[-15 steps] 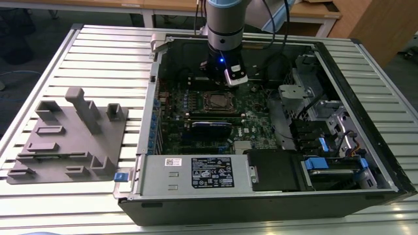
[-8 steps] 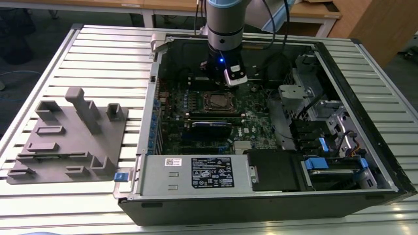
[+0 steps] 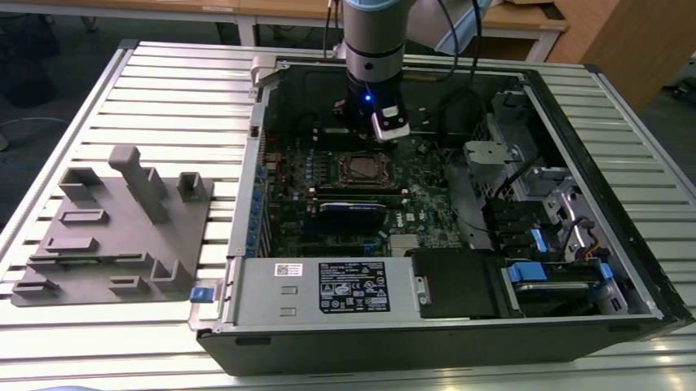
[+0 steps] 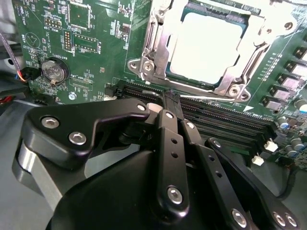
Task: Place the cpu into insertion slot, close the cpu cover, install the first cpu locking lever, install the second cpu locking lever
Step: 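Install the first cpu locking lever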
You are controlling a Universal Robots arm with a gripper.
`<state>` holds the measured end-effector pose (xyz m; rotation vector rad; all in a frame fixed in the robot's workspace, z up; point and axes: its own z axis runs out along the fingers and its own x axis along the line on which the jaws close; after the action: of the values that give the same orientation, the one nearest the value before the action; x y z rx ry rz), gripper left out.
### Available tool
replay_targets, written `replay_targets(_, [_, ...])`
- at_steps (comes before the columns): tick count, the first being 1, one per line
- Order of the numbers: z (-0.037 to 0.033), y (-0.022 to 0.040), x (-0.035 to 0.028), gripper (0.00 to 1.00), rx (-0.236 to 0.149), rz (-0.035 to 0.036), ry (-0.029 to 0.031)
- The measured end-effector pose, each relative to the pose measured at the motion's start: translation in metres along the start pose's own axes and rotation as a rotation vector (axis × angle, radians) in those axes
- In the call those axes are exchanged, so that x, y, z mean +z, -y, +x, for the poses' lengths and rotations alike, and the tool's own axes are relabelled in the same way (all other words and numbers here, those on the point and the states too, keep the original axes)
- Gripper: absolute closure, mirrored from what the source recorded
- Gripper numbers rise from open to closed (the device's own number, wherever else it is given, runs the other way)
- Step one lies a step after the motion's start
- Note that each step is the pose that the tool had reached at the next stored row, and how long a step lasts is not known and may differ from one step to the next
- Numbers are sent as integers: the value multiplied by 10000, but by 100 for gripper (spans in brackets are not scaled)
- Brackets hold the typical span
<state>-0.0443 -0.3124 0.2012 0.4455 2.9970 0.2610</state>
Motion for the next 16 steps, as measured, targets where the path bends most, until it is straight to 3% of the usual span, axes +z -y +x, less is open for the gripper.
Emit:
replay_targets(5, [2,-5,2,89,145,10,27])
replay_targets(10, [3,-2,16,89,955,74,179])
replay_targets(16, [22,4,21,89,1008,76,189])
